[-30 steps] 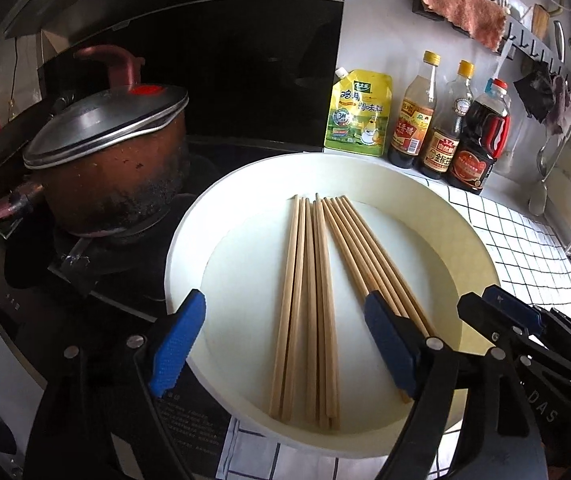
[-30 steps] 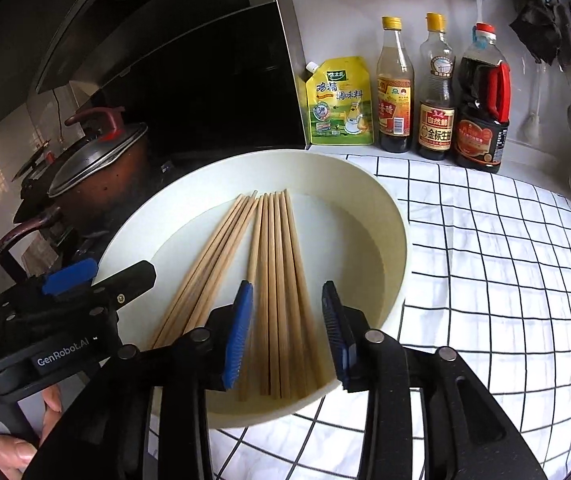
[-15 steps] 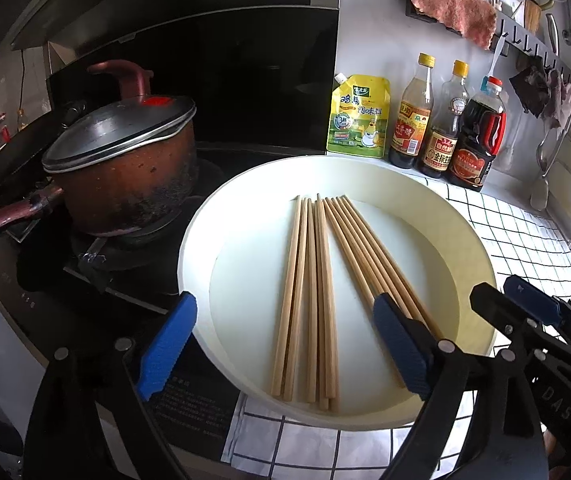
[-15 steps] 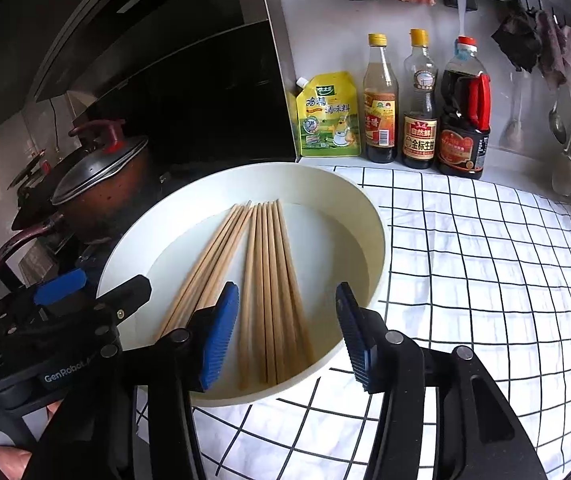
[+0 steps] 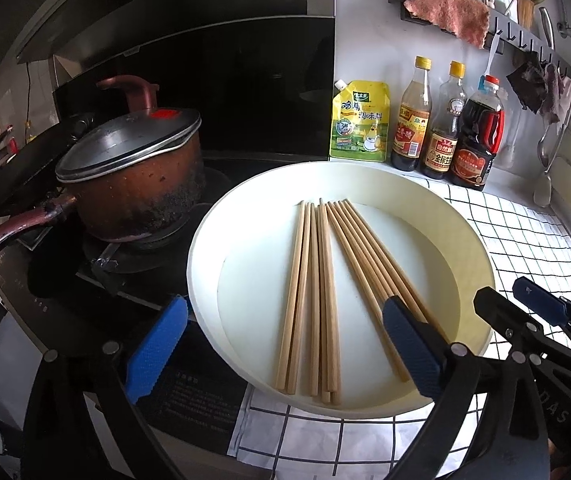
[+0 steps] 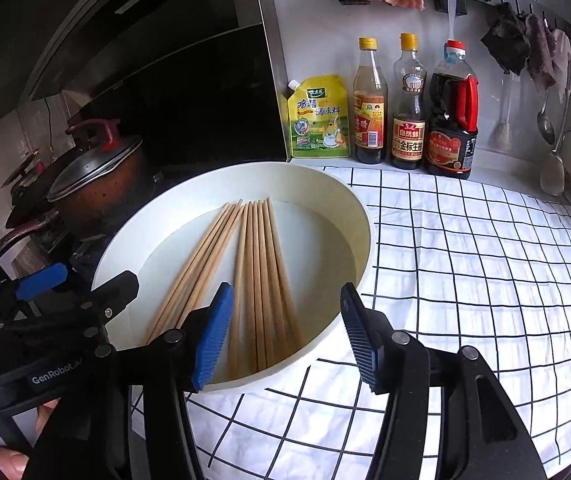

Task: Organize utensils

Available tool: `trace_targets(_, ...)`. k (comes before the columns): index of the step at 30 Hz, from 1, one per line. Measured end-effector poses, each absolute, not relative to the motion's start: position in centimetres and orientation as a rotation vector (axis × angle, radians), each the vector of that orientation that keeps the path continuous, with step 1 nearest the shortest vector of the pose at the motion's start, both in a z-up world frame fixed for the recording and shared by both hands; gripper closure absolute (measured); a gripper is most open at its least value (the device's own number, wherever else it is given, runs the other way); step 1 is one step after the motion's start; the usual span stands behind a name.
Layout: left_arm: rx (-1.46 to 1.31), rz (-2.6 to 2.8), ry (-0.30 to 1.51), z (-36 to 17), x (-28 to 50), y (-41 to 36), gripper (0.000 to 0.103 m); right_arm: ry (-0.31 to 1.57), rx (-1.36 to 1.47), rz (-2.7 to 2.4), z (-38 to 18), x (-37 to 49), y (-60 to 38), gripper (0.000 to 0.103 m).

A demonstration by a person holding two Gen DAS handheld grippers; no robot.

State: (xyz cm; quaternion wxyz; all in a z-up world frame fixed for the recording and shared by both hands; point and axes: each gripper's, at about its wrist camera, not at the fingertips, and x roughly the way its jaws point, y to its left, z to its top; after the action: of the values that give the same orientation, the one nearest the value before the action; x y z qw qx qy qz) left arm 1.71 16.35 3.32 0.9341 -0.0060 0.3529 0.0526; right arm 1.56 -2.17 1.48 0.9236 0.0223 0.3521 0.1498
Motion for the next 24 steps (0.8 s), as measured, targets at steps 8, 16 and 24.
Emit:
trace_targets(8,-0.011,0.118,0.725,3.47,1.47,16.03,0.006,0.718,0.054,0.297,1.56,1.13,-2.58,0.049)
trace_targets(16,-0.012,0.139,0.717,3.72,1.18,15.94,0.006,0.715,0.057,0.298,1.61,0.98,-2.83,0.048)
trace_targets(24,-0.009,0.14,0.719,3.76,1.13,15.92,0.006,0.716,0.051,0.305,1.65,0.75,-2.78,0.048)
